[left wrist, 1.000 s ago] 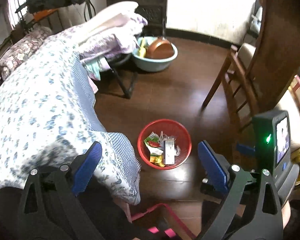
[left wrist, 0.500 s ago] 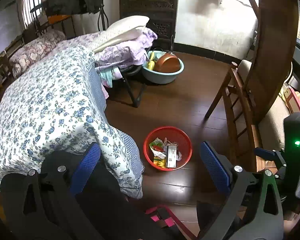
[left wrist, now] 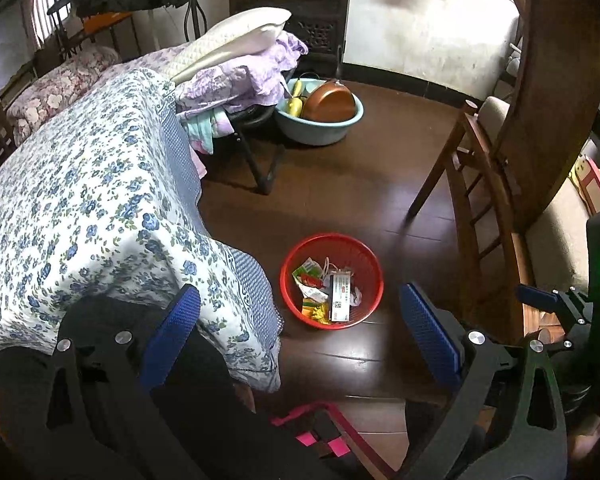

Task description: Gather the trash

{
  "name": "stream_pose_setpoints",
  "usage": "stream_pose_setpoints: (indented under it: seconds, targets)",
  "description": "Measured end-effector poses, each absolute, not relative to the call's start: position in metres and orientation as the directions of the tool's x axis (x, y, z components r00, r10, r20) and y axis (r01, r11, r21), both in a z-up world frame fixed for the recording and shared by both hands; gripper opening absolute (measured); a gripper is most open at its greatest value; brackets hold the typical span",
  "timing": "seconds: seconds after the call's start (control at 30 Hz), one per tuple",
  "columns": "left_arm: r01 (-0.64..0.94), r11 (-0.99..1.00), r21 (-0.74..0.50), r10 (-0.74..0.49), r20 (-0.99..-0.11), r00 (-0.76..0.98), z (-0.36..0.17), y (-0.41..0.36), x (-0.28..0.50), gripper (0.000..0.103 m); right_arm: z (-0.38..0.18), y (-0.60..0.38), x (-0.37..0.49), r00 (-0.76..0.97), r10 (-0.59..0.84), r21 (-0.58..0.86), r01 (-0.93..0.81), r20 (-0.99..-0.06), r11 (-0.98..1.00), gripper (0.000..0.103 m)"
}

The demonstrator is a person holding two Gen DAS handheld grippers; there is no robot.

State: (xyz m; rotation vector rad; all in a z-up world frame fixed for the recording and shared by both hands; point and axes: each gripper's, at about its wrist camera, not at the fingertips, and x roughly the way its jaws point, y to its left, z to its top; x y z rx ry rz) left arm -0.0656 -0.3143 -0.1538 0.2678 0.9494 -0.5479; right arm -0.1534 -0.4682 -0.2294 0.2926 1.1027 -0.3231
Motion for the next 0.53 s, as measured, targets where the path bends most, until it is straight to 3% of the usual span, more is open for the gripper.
stream_pose_setpoints:
  seconds: [0.53]
  targets:
    - [0.536,0.842,-0.067,-0.342,-0.834,0.433,-0.1509,-0.3071,-0.063,0.096,-0.2204,-0.4672,-0.1539,0.428,-0.119,0.066,0.393,-0.896,0.917,0.097]
